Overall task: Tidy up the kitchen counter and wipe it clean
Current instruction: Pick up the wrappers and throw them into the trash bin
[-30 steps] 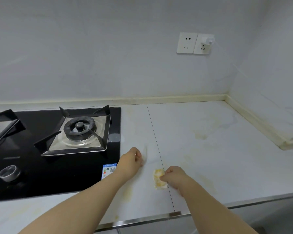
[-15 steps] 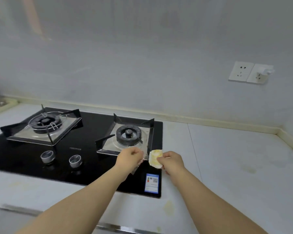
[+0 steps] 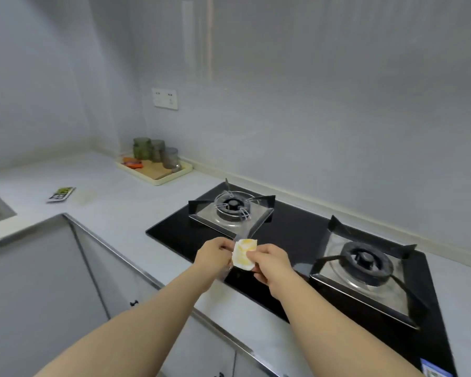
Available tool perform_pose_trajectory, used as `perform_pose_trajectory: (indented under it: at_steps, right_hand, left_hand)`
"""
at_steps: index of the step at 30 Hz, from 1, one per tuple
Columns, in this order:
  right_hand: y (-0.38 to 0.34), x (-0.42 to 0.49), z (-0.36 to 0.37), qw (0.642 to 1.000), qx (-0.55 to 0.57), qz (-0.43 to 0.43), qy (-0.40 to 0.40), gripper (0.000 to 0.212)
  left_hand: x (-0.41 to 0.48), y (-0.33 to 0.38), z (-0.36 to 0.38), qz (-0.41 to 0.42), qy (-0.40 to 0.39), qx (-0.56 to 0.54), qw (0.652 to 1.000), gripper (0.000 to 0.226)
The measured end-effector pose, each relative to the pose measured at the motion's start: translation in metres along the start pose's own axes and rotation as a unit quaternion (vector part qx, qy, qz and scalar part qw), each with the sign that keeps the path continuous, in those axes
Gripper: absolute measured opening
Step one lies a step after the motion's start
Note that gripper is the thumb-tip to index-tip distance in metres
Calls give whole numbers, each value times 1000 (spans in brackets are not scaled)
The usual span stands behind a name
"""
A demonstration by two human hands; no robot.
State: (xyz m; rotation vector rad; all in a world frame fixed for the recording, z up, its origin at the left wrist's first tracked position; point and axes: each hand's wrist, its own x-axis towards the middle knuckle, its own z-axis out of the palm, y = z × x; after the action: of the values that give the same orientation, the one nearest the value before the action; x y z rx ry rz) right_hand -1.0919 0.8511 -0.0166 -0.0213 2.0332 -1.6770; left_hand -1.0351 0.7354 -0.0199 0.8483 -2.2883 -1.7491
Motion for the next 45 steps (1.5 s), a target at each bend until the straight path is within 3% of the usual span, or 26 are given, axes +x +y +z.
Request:
perform_pose_trajectory:
  at_steps: [4,9,15,22,35,38,45]
  right_hand:
    - [-10,13,102,997,-56,-21,-54,11]
    - [-16,14,208,986,-109,-39,-122,8]
    - [-19,21,309,970,-122,-28,-208,19]
    - [-35,51,395,933,-146,-19,-327,10]
    - [-91,186,539,910,-200,-30,-362,16]
    - [-97,206,559,903,-219,-31,-368,17]
    - [-106,241,577,911,-229,-50,-339,11]
  left_hand:
    - [11,-32,-90,-24,47,-12,999,29]
    - [8,-61,-178,-74,116,-127,982,16]
    - [15,-108,-259,-92,215,-85,969,12]
    - [49,-143,-338,-128,320,-100,934,19]
    - [175,-150,-454,-156,418,-116,887,5]
    - [195,-155,-470,-173,430,-119,878,11]
    - [246,-153,-493,-178,423,-96,883,12]
